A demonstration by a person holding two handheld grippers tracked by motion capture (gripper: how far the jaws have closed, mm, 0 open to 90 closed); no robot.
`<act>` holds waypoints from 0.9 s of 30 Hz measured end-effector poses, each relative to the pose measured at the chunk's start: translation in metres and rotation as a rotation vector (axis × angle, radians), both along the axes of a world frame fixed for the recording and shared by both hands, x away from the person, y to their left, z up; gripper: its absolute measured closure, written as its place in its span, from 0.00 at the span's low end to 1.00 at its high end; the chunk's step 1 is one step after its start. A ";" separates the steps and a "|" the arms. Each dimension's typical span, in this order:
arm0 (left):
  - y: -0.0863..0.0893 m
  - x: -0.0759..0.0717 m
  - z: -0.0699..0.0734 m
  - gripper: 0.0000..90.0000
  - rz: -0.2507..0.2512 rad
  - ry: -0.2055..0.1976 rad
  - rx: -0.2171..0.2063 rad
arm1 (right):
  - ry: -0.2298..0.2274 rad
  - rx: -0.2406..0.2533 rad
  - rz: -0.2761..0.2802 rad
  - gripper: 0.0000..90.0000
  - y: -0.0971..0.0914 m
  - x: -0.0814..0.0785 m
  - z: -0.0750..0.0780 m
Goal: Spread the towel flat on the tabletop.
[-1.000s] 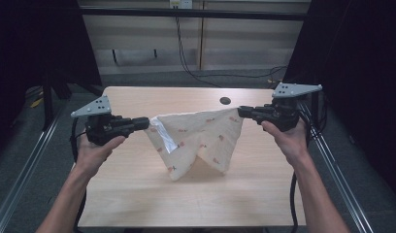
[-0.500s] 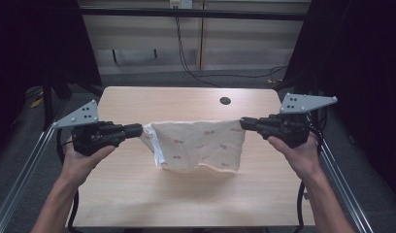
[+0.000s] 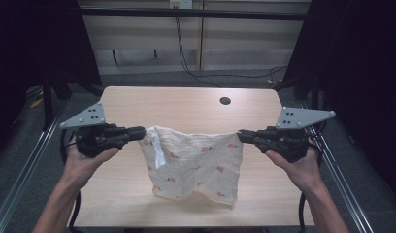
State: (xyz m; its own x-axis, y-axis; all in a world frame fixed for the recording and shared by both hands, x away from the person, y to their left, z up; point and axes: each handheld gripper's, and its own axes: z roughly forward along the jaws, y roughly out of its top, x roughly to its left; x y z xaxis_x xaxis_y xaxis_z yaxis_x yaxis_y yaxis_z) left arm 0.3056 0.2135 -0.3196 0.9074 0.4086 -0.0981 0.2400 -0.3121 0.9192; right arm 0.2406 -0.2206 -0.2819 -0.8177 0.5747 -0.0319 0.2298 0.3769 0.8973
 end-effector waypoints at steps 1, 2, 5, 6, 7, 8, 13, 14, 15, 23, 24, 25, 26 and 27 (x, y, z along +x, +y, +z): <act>-0.002 0.005 -0.008 0.95 0.009 0.016 0.002 | 0.016 -0.007 -0.009 0.99 -0.001 0.004 -0.007; -0.002 0.005 -0.008 0.95 0.009 0.016 0.002 | 0.016 -0.007 -0.009 0.99 -0.001 0.004 -0.007; -0.008 0.020 -0.026 0.95 0.031 0.055 0.015 | 0.062 -0.033 -0.049 0.99 -0.007 0.021 -0.026; -0.009 0.022 -0.029 0.95 0.031 0.066 0.025 | 0.070 -0.029 -0.048 0.99 -0.008 0.023 -0.028; -0.011 0.024 -0.033 0.95 0.032 0.080 0.012 | 0.075 -0.031 -0.053 0.99 -0.008 0.025 -0.031; -0.013 0.026 -0.035 0.95 0.035 0.083 0.010 | 0.081 -0.039 -0.054 0.99 -0.007 0.027 -0.033; -0.021 0.037 -0.045 0.95 0.047 0.095 0.009 | 0.107 -0.032 -0.075 0.99 -0.006 0.043 -0.044; -0.021 0.040 -0.046 0.95 0.050 0.096 0.007 | 0.114 -0.026 -0.072 0.99 -0.005 0.047 -0.046; -0.021 0.041 -0.047 0.95 0.051 0.100 0.006 | 0.118 -0.028 -0.076 0.99 -0.005 0.051 -0.048; -0.007 0.042 -0.052 0.95 0.059 0.118 0.025 | 0.187 -0.021 -0.086 0.99 -0.005 0.072 -0.069; -0.007 0.043 -0.054 0.95 0.058 0.123 0.033 | 0.188 -0.026 -0.090 0.99 -0.005 0.074 -0.071; -0.006 0.044 -0.056 0.95 0.059 0.126 0.037 | 0.194 -0.022 -0.088 0.99 -0.004 0.076 -0.073; -0.007 0.047 -0.060 0.95 0.061 0.136 0.043 | 0.193 -0.024 -0.087 0.99 -0.005 0.077 -0.074; -0.007 0.048 -0.062 0.95 0.062 0.143 0.047 | 0.192 -0.027 -0.097 0.99 -0.004 0.079 -0.075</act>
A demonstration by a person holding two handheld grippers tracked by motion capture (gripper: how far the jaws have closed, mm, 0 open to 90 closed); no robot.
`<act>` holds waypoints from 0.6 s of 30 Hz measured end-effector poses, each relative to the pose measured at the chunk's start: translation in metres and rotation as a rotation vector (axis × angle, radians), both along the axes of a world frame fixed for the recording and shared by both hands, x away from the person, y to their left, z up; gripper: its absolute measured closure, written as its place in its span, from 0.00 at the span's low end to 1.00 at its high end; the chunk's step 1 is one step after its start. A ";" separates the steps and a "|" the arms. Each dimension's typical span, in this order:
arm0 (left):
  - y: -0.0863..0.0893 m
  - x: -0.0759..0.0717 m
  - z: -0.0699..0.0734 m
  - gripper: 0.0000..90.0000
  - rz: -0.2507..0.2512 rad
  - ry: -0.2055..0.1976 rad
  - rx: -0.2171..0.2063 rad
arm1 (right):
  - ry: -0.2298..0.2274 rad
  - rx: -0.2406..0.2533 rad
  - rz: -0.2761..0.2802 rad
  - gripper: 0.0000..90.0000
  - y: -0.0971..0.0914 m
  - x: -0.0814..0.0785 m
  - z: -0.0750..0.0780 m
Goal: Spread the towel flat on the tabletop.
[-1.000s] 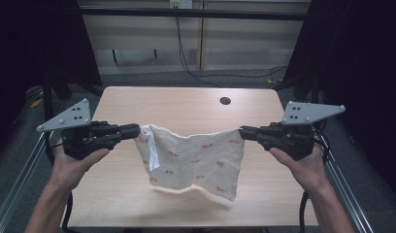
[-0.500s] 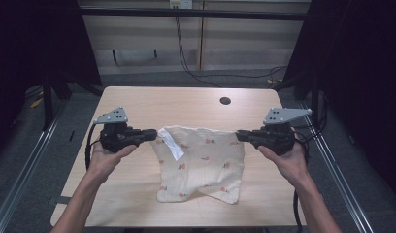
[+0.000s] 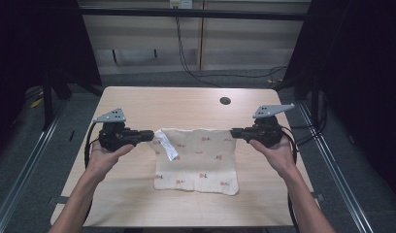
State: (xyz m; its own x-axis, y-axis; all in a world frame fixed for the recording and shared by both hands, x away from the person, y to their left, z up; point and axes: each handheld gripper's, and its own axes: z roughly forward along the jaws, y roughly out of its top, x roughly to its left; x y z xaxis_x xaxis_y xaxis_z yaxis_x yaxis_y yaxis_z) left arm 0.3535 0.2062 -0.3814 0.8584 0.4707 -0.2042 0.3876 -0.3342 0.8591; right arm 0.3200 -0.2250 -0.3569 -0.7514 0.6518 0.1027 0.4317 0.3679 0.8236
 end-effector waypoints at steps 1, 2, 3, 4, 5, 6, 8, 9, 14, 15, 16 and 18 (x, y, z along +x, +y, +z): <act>0.000 0.000 0.000 0.95 0.000 0.000 0.000 | 0.000 0.000 0.000 0.99 0.000 0.000 0.000; -0.001 0.003 -0.003 0.95 0.000 0.010 -0.002 | 0.003 -0.007 0.000 0.99 0.000 0.005 -0.003; -0.003 0.008 -0.008 0.95 0.004 0.025 -0.010 | 0.000 -0.014 -0.006 0.99 -0.001 0.008 -0.005; -0.005 0.011 -0.011 0.95 0.004 0.033 -0.001 | 0.004 -0.010 -0.010 0.99 -0.001 0.012 -0.008; -0.005 0.011 -0.011 0.95 0.004 0.033 -0.001 | 0.004 -0.010 -0.010 0.99 -0.001 0.012 -0.008; -0.006 0.016 -0.014 0.95 0.008 0.046 -0.001 | 0.019 -0.008 -0.019 0.99 -0.003 0.021 -0.016; -0.005 0.021 -0.017 0.95 0.009 0.052 -0.016 | 0.026 -0.006 -0.021 0.99 -0.003 0.028 -0.022; -0.005 0.021 -0.017 0.95 0.009 0.052 -0.016 | 0.024 -0.004 -0.029 0.99 -0.003 0.032 -0.026; -0.006 0.035 -0.030 0.95 0.043 0.078 -0.028 | 0.028 0.005 -0.055 0.98 0.000 0.045 -0.041; -0.006 0.038 -0.035 0.94 0.053 0.079 -0.039 | 0.012 0.020 -0.070 0.99 0.002 0.051 -0.048; -0.006 0.039 -0.038 0.94 0.058 0.082 -0.049 | 0.011 0.026 -0.074 0.99 0.002 0.053 -0.050; -0.006 0.043 -0.043 0.94 0.062 0.091 -0.035 | 0.015 0.029 -0.089 0.99 0.003 0.059 -0.056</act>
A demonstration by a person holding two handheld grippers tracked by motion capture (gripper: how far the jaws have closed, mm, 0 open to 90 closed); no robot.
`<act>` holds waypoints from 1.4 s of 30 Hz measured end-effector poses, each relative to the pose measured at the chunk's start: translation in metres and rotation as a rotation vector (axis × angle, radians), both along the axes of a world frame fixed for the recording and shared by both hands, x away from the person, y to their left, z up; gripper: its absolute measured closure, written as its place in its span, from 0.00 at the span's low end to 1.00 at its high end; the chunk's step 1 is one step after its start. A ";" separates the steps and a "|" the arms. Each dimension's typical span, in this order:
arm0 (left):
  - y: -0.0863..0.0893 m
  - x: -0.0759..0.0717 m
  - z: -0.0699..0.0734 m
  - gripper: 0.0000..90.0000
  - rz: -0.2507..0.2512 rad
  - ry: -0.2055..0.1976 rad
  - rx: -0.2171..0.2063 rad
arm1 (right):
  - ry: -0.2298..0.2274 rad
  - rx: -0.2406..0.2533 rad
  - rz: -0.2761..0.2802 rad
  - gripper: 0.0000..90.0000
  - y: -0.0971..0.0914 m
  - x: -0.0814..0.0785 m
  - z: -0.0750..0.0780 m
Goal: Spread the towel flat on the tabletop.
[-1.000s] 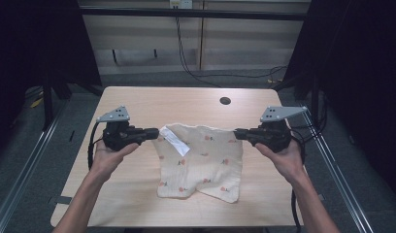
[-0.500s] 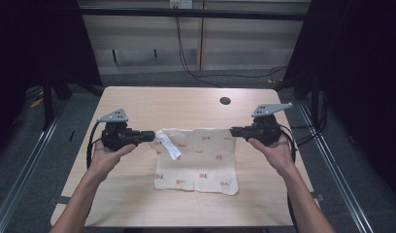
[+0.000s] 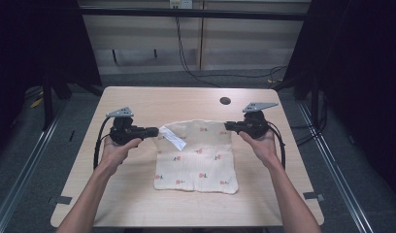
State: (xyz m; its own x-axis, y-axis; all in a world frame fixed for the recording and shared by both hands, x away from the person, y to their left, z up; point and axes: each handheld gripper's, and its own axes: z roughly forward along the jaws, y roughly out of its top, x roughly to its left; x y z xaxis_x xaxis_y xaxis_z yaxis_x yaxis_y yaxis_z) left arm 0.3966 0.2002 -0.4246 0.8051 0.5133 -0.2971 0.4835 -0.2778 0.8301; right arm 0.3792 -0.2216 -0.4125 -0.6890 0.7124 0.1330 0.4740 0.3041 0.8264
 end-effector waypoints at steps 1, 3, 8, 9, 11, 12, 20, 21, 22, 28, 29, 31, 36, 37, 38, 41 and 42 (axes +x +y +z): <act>0.001 0.003 -0.003 0.94 0.004 0.011 -0.001 | 0.006 0.001 0.000 0.99 0.000 0.003 -0.003; 0.001 0.006 -0.007 0.94 0.014 0.023 -0.004 | 0.017 0.010 -0.016 0.99 0.001 0.007 -0.010; -0.001 0.014 -0.016 0.93 0.028 0.037 0.000 | 0.045 0.011 -0.040 0.99 0.001 0.014 -0.028; -0.001 0.017 -0.017 0.93 0.035 0.039 -0.002 | 0.049 0.013 -0.048 0.99 0.001 0.015 -0.030; -0.002 0.022 -0.020 0.92 0.056 0.047 -0.004 | 0.056 0.022 -0.058 0.98 -0.001 0.019 -0.034; -0.001 0.024 -0.021 0.90 0.064 0.067 -0.029 | 0.062 0.023 -0.062 0.98 -0.001 0.021 -0.036; 0.012 0.019 -0.016 0.78 0.094 0.052 -0.019 | 0.104 0.033 -0.081 0.98 -0.009 0.032 -0.050; 0.012 0.019 -0.016 0.78 0.094 0.052 -0.019 | 0.104 0.033 -0.081 0.98 -0.009 0.032 -0.050; 0.014 0.019 -0.015 0.77 0.097 0.050 -0.022 | 0.108 0.031 -0.088 0.98 -0.009 0.033 -0.052; 0.010 0.012 -0.015 0.75 0.061 0.043 0.013 | 0.094 -0.008 -0.149 0.86 -0.011 0.038 -0.052; 0.009 0.010 -0.015 0.75 0.051 0.042 0.017 | 0.090 -0.006 -0.175 0.83 -0.014 0.039 -0.050; 0.006 0.006 -0.017 0.75 0.036 0.043 0.023 | 0.087 -0.014 -0.181 0.81 -0.016 0.038 -0.048; 0.005 -0.001 -0.020 0.74 0.015 0.041 0.046 | 0.075 -0.023 -0.141 0.77 -0.016 0.024 -0.038; 0.005 -0.006 -0.021 0.72 0.008 0.041 0.062 | 0.073 -0.019 -0.134 0.77 -0.015 0.021 -0.037; 0.005 -0.006 -0.021 0.70 0.008 0.041 0.062 | 0.073 -0.019 -0.134 0.77 -0.015 0.021 -0.037; 0.005 -0.017 -0.024 0.68 -0.010 0.041 0.093 | 0.073 -0.027 -0.079 0.75 -0.012 -0.002 -0.038; 0.005 -0.020 -0.025 0.68 -0.014 0.039 0.101 | 0.077 -0.026 -0.067 0.74 -0.012 -0.007 -0.039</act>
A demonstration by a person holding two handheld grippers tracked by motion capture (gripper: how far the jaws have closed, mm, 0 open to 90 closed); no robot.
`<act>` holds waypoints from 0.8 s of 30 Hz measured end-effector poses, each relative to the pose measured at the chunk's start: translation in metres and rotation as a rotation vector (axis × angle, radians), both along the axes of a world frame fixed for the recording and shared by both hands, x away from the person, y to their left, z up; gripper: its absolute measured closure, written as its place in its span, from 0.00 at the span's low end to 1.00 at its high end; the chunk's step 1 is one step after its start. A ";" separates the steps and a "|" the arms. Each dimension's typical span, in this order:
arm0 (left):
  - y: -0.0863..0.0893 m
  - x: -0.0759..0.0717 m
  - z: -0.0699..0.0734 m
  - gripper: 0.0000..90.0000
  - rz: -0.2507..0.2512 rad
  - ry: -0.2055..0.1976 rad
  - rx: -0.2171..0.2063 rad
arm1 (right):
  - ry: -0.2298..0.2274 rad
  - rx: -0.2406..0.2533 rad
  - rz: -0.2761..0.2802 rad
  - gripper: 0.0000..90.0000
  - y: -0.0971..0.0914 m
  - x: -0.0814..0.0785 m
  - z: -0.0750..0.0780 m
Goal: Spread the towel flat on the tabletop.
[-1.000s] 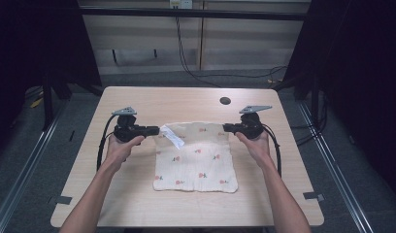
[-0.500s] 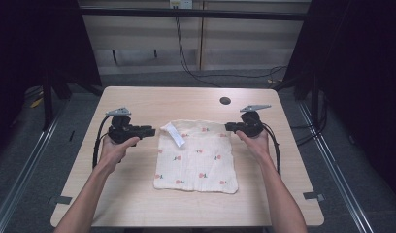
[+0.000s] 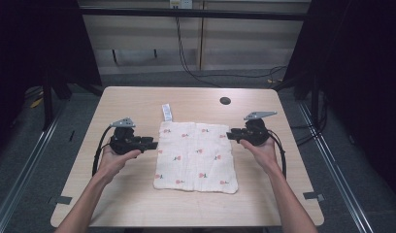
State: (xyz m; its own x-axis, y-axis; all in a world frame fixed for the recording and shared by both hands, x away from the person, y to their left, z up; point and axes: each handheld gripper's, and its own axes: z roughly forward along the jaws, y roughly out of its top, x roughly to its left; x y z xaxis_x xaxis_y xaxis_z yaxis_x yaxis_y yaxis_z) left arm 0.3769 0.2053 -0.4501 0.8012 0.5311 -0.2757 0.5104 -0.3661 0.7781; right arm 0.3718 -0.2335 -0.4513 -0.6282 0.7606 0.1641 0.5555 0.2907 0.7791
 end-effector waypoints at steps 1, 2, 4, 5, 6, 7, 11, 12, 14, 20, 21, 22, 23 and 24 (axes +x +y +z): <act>0.000 0.000 0.000 0.68 0.000 0.000 0.000 | 0.000 0.000 0.000 0.74 0.000 0.000 0.000; -0.001 -0.004 -0.002 0.68 -0.008 0.002 0.007 | 0.000 -0.002 0.009 0.74 0.000 -0.004 -0.001; -0.005 -0.014 -0.008 0.70 -0.002 -0.020 0.019 | 0.018 -0.019 0.038 0.74 0.003 -0.019 -0.005; -0.006 -0.015 -0.010 0.70 -0.014 -0.011 0.005 | 0.024 -0.030 0.051 0.73 0.005 -0.025 -0.007; -0.009 -0.017 -0.013 0.70 -0.024 -0.002 0.011 | 0.027 -0.055 0.061 0.73 0.007 -0.030 -0.010; -0.009 -0.017 -0.013 0.70 -0.024 -0.002 0.011 | 0.027 -0.055 0.061 0.73 0.007 -0.030 -0.010; -0.019 -0.018 -0.027 0.69 -0.050 0.017 0.052 | 0.052 -0.075 0.099 0.73 0.012 -0.050 -0.023; -0.021 -0.019 -0.029 0.68 -0.059 0.016 0.063 | 0.051 -0.075 0.104 0.72 0.013 -0.052 -0.026; -0.029 -0.022 -0.036 0.64 -0.065 -0.005 0.103 | 0.062 -0.072 0.105 0.72 0.013 -0.054 -0.033; -0.037 -0.020 -0.042 0.62 -0.078 0.000 0.131 | 0.078 -0.051 0.089 0.73 0.014 -0.053 -0.041; -0.039 -0.022 -0.044 0.62 -0.097 -0.004 0.162 | 0.068 -0.061 0.089 0.70 0.014 -0.052 -0.040; -0.040 -0.024 -0.046 0.61 -0.111 -0.007 0.178 | 0.063 -0.068 0.083 0.68 0.014 -0.051 -0.041; -0.040 -0.024 -0.046 0.61 -0.111 -0.007 0.178 | 0.064 -0.069 0.079 0.68 0.014 -0.050 -0.042; -0.041 -0.029 -0.048 0.61 -0.134 -0.003 0.173 | 0.065 -0.077 0.076 0.68 0.014 -0.050 -0.043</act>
State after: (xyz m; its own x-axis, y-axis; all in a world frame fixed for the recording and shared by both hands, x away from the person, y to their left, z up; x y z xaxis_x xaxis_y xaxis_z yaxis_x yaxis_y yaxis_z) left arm 0.3482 0.1647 -0.4977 0.8684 0.4592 -0.1873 0.4463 -0.5589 0.6989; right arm 0.3221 -0.2191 -0.4945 -0.6742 0.7232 0.1497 0.5786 0.3912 0.7157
